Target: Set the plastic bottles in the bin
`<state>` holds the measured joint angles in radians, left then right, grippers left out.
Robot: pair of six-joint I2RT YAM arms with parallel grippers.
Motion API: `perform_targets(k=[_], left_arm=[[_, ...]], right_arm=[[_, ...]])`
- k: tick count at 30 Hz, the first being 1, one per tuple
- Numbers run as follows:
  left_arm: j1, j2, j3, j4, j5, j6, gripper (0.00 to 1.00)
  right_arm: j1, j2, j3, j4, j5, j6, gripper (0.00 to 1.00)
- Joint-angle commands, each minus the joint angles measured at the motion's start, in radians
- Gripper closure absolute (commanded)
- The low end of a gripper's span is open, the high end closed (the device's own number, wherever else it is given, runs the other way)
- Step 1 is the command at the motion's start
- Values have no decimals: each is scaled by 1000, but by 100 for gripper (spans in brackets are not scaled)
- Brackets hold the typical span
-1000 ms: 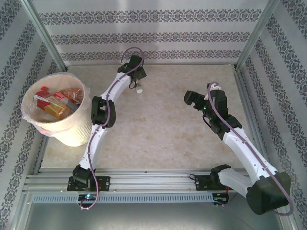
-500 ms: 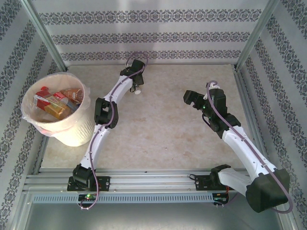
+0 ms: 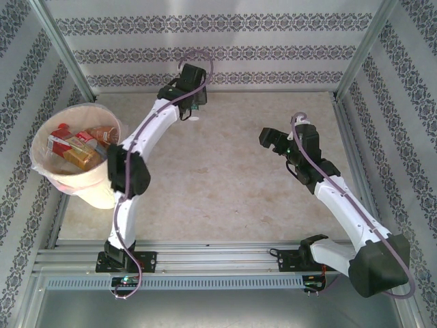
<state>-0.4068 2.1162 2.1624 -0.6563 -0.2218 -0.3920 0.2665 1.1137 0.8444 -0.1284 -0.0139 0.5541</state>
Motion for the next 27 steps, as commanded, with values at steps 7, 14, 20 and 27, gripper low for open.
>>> perform_targets(k=[7, 14, 20, 27], left_arm=[[-17, -419, -311, 68, 5, -9, 46], [2, -616, -372, -36, -116, -30, 46], [136, -708, -393, -151, -171, -130, 45], [290, -770, -456, -227, -189, -221, 45]], right_arm=[[20, 24, 40, 72, -11, 14, 2], [25, 68, 57, 106, -25, 28, 2], [28, 117, 80, 122, -56, 42, 2], [32, 141, 99, 123, -78, 44, 2]])
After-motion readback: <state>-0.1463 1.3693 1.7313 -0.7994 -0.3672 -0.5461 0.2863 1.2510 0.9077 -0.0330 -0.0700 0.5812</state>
